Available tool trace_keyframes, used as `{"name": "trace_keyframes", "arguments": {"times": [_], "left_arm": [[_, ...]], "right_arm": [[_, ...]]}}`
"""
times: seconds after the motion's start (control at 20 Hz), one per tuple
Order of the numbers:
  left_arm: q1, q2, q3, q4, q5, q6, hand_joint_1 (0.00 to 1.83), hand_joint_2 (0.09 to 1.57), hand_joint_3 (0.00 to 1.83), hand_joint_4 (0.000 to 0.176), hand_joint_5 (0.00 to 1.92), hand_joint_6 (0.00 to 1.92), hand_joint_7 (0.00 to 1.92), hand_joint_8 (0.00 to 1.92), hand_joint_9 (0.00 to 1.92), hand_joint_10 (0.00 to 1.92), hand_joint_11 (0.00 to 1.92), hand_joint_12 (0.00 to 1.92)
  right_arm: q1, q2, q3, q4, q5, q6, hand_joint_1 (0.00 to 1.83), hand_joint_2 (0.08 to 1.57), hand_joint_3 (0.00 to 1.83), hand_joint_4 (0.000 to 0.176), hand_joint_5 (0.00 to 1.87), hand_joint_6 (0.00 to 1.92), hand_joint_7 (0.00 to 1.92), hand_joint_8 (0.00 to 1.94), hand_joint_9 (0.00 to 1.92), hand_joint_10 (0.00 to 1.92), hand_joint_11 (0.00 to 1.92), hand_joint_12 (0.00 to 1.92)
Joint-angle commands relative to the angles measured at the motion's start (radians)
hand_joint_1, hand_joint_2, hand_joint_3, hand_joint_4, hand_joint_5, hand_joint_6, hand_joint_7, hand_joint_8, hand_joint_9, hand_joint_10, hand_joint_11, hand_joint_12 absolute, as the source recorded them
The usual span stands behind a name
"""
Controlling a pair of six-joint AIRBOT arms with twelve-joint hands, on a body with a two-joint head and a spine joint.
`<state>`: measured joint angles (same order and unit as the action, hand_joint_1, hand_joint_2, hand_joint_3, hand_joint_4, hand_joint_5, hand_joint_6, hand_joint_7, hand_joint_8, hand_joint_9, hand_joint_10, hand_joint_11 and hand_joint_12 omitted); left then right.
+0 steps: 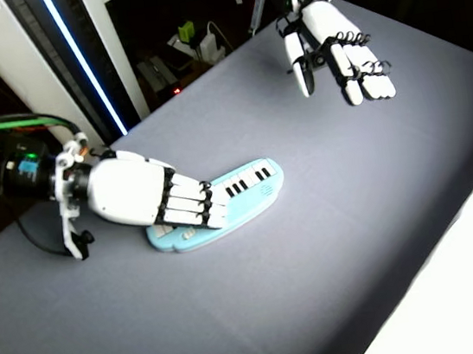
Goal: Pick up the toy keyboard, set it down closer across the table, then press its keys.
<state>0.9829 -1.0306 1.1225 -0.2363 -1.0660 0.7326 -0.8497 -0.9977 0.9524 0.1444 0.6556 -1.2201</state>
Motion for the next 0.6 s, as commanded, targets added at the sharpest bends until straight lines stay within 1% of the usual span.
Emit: {"name": "trace_keyframes", "arguments": {"times": [0.0, 0.05, 0.1, 0.15, 0.2, 0.25, 0.3, 0.35, 0.4, 0.45, 0.5, 0.55], "left_arm": [[-0.001, 0.007, -0.004, 0.004, -0.128, -0.002, 0.81, 1.42, 0.00, 0.000, 0.10, 0.00, 0.00, 0.00, 0.00, 0.00, 0.00, 0.00], [0.002, 0.007, -0.005, 0.002, -0.131, -0.002, 0.79, 1.42, 0.00, 0.007, 0.08, 0.00, 0.00, 0.00, 0.00, 0.00, 0.00, 0.00], [0.004, 0.007, -0.005, -0.002, -0.134, -0.002, 0.78, 1.42, 0.00, 0.021, 0.08, 0.00, 0.00, 0.00, 0.00, 0.00, 0.00, 0.00], [0.004, 0.007, -0.005, -0.002, -0.135, -0.002, 0.78, 1.42, 0.00, 0.021, 0.08, 0.00, 0.00, 0.00, 0.00, 0.00, 0.00, 0.00], [0.005, 0.009, -0.006, -0.004, -0.138, -0.002, 0.77, 1.42, 0.00, 0.022, 0.07, 0.00, 0.00, 0.00, 0.00, 0.00, 0.00, 0.00], [0.007, 0.010, -0.007, -0.007, -0.141, -0.002, 0.78, 1.42, 0.00, 0.024, 0.07, 0.00, 0.00, 0.00, 0.00, 0.00, 0.00, 0.00], [0.010, 0.010, -0.007, -0.010, -0.145, -0.002, 0.78, 1.42, 0.00, 0.024, 0.07, 0.00, 0.00, 0.00, 0.00, 0.00, 0.00, 0.00], [0.015, 0.011, -0.008, -0.017, -0.150, -0.002, 0.83, 1.41, 0.00, 0.021, 0.08, 0.00, 0.00, 0.00, 0.00, 0.00, 0.00, 0.00], [0.017, 0.011, -0.008, -0.020, -0.152, -0.002, 0.83, 1.41, 0.00, 0.021, 0.08, 0.00, 0.00, 0.00, 0.00, 0.00, 0.00, 0.00], [0.017, 0.011, -0.008, -0.022, -0.152, -0.002, 0.82, 1.41, 0.00, 0.023, 0.08, 0.00, 0.00, 0.00, 0.00, 0.00, 0.00, 0.00], [0.017, 0.011, -0.008, -0.023, -0.153, -0.002, 0.82, 1.41, 0.00, 0.023, 0.08, 0.00, 0.00, 0.00, 0.00, 0.00, 0.00, 0.00], [0.017, 0.011, -0.008, -0.025, -0.154, -0.002, 0.81, 1.41, 0.00, 0.017, 0.07, 0.00, 0.00, 0.00, 0.00, 0.00, 0.00, 0.00]], "right_arm": [[0.007, 0.000, 0.000, -0.003, 0.066, -0.004, 0.00, 1.36, 0.00, 0.000, 0.46, 0.02, 0.02, 0.00, 0.00, 0.00, 0.00, 0.00], [0.007, 0.006, -0.005, -0.003, 0.078, -0.004, 0.00, 1.36, 0.00, 0.000, 0.36, 0.00, 0.00, 0.00, 0.00, 0.00, 0.00, 0.00], [0.007, 0.033, -0.022, -0.003, 0.104, -0.004, 0.00, 1.38, 0.01, 0.000, 0.08, 0.00, 0.00, 0.00, 0.00, 0.00, 0.00, 0.00], [0.007, 0.053, -0.037, -0.003, 0.128, -0.004, 0.00, 1.38, 0.01, 0.000, 0.08, 0.00, 0.00, 0.00, 0.00, 0.00, 0.00, 0.00], [0.006, 0.078, -0.058, -0.003, 0.155, -0.004, 0.00, 1.42, 0.02, 0.007, 0.00, 0.00, 0.00, 0.00, 0.00, 0.00, 0.00, 0.00], [0.004, 0.092, -0.070, -0.006, 0.164, -0.004, 0.00, 1.42, 0.02, 0.001, 0.00, 0.00, 0.00, 0.00, 0.00, 0.00, 0.00, 0.00], [0.002, 0.098, -0.075, -0.008, 0.164, -0.004, 0.00, 1.42, 0.02, 0.001, 0.00, 0.00, 0.00, 0.00, 0.00, 0.00, 0.00, 0.00], [-0.011, 0.101, -0.077, -0.008, 0.161, -0.004, 0.00, 1.43, 0.00, 0.000, 0.28, 0.06, 0.00, 0.00, 0.00, 0.00, 0.00, 0.00], [-0.023, 0.101, -0.077, -0.007, 0.156, -0.004, 0.00, 1.43, 0.00, 0.000, 0.28, 0.06, 0.00, 0.00, 0.00, 0.00, 0.00, 0.00], [-0.037, 0.101, -0.075, -0.003, 0.148, -0.004, 0.00, 1.39, 0.00, 0.057, 0.46, 0.03, 0.06, 0.00, 0.00, 0.00, 0.00, 0.00], [-0.048, 0.097, -0.072, 0.001, 0.137, -0.004, 0.00, 1.39, 0.00, 0.057, 0.46, 0.03, 0.06, 0.00, 0.00, 0.00, 0.00, 0.00], [-0.053, 0.090, -0.066, 0.006, 0.126, -0.004, 0.00, 1.37, 0.00, 0.000, 0.57, 0.02, 0.10, 0.00, 0.00, 0.00, 0.00, 0.00]]}}
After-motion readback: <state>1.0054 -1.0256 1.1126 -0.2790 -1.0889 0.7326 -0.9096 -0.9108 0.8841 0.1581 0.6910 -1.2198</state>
